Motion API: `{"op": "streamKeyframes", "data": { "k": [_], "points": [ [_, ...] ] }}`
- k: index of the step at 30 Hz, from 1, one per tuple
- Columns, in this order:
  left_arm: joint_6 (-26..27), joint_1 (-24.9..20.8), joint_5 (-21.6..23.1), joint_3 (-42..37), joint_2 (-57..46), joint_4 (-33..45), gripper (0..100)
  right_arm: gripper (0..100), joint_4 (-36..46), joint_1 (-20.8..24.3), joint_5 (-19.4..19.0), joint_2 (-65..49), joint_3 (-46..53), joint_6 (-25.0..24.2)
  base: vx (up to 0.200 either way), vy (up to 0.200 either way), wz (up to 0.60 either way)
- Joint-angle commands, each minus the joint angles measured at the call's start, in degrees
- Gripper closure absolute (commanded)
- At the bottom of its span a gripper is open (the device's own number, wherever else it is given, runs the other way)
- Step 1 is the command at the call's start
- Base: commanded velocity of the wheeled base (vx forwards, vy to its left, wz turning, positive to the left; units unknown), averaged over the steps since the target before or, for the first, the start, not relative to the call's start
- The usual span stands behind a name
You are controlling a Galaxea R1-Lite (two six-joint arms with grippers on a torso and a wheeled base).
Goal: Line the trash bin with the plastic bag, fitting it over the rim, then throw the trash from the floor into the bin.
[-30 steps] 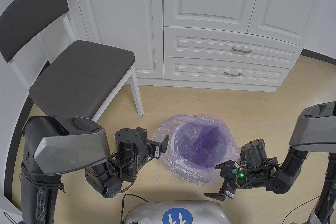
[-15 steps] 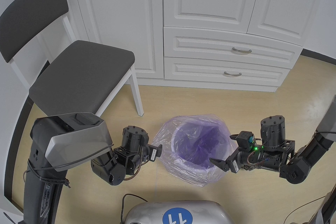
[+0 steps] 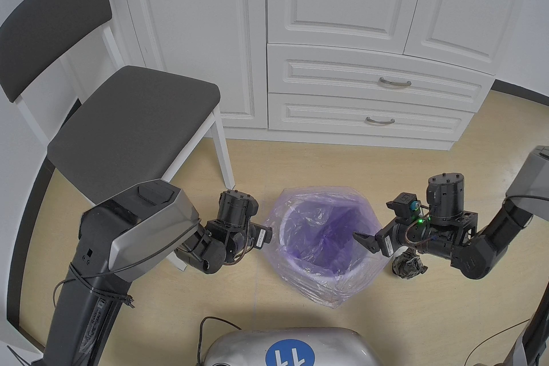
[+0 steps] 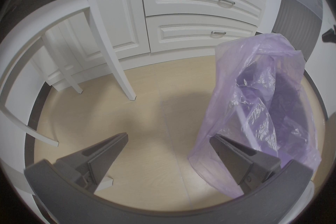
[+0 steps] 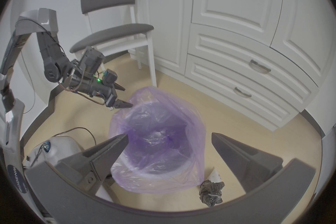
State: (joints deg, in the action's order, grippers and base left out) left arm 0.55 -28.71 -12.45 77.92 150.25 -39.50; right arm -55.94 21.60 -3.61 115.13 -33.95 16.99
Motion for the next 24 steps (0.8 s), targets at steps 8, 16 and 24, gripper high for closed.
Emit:
{"op": "streamKeyframes", "data": {
  "k": [8, 16, 24],
  "points": [
    [-1.8, 0.9, 0.5, 0.2, -2.5, 4.3, 0, 0, 0.0, -4.9, 1.7, 19.1, -13.0, -0.1, 0.000, 0.000, 0.00],
    [-2.1, 0.1, 1.5, -10.9, -11.8, -3.6, 0, 0, -0.1, -8.8, 5.1, 21.5, -18.2, -0.2, 0.000, 0.000, 0.00],
    [-1.7, -3.5, 3.1, -13.9, -16.7, -3.7, 0, 0, -0.2, -9.4, 5.4, 22.5, -20.6, -0.9, 0.000, 0.000, 0.00]
  ]
}}
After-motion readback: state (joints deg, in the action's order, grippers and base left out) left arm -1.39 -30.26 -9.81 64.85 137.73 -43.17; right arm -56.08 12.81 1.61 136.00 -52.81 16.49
